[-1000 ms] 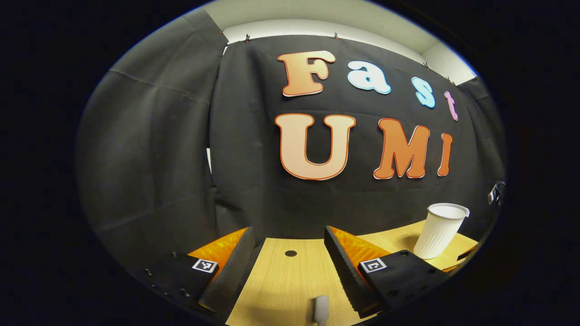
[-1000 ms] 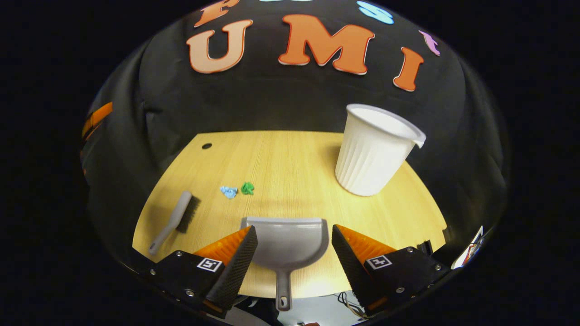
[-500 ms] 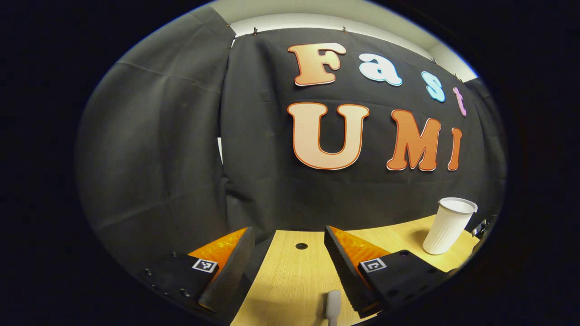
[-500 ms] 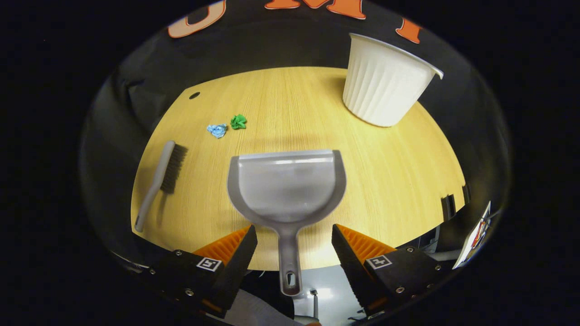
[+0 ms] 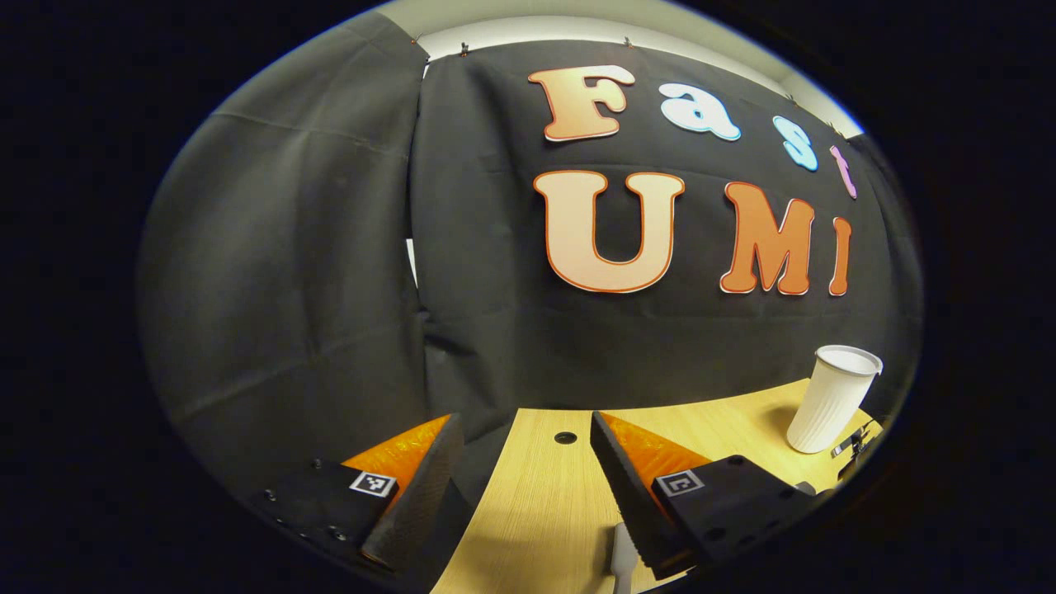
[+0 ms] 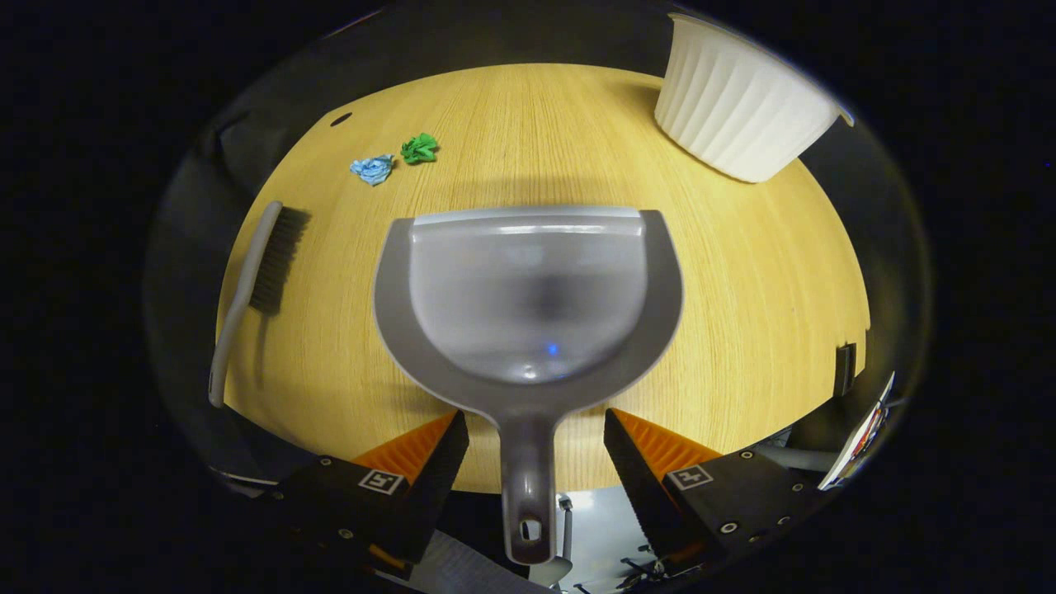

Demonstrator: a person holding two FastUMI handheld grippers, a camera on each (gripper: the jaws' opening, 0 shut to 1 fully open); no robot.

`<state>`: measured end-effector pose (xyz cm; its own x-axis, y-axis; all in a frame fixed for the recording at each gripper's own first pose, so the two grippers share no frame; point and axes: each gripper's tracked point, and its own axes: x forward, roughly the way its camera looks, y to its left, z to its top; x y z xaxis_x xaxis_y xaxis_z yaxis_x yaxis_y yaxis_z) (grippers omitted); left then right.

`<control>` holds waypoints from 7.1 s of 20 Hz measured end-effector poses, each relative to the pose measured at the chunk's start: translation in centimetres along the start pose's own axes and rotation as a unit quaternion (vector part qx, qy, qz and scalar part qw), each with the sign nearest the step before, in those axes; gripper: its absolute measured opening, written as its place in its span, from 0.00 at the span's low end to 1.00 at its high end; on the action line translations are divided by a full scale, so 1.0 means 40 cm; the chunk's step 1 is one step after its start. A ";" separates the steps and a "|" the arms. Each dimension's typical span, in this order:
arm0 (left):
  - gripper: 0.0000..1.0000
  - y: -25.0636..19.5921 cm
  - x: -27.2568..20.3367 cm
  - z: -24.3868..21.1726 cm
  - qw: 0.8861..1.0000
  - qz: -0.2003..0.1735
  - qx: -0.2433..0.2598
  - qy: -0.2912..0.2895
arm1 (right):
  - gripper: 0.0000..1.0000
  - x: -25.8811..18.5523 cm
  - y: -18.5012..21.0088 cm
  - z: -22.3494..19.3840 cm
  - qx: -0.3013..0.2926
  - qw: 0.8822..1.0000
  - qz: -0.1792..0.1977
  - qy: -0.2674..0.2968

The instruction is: Pick up the small broom and dustpan from the desktop, sweep the trash into the dustpan with the broom, and then empty the trash into the garbage bin.

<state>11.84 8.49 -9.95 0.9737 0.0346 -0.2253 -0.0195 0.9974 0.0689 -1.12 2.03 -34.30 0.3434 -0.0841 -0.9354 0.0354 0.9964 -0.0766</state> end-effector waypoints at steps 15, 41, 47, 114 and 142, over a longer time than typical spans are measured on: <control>0.98 -0.088 0.022 -0.102 0.996 -0.037 -0.002 0.076 | 0.28 0.040 -0.002 0.007 -0.006 1.000 -0.001 0.016; 0.99 -0.280 -0.156 -0.826 0.840 -0.134 0.054 0.523 | 0.28 0.049 -0.069 -0.005 -0.016 0.999 0.015 0.024; 0.28 -0.255 -0.170 -0.854 0.819 -0.134 0.062 0.554 | 0.28 0.051 -0.077 -0.004 -0.017 0.999 0.016 0.022; 0.10 -0.583 -0.108 -0.739 0.662 -0.392 0.200 0.606 | 0.24 0.054 -0.017 0.052 -0.112 0.993 0.038 -0.020; 0.10 -0.744 -0.066 -0.824 0.563 -0.453 0.337 0.604 | 0.24 0.052 -0.012 0.044 -0.116 0.993 0.024 -0.023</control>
<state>2.37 -19.23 -43.45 -0.3574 -0.0466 -0.9328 0.8473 0.4038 -0.3449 1.24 1.36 -35.62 0.3815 -0.0321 -0.9238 -0.1973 0.9735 -0.1153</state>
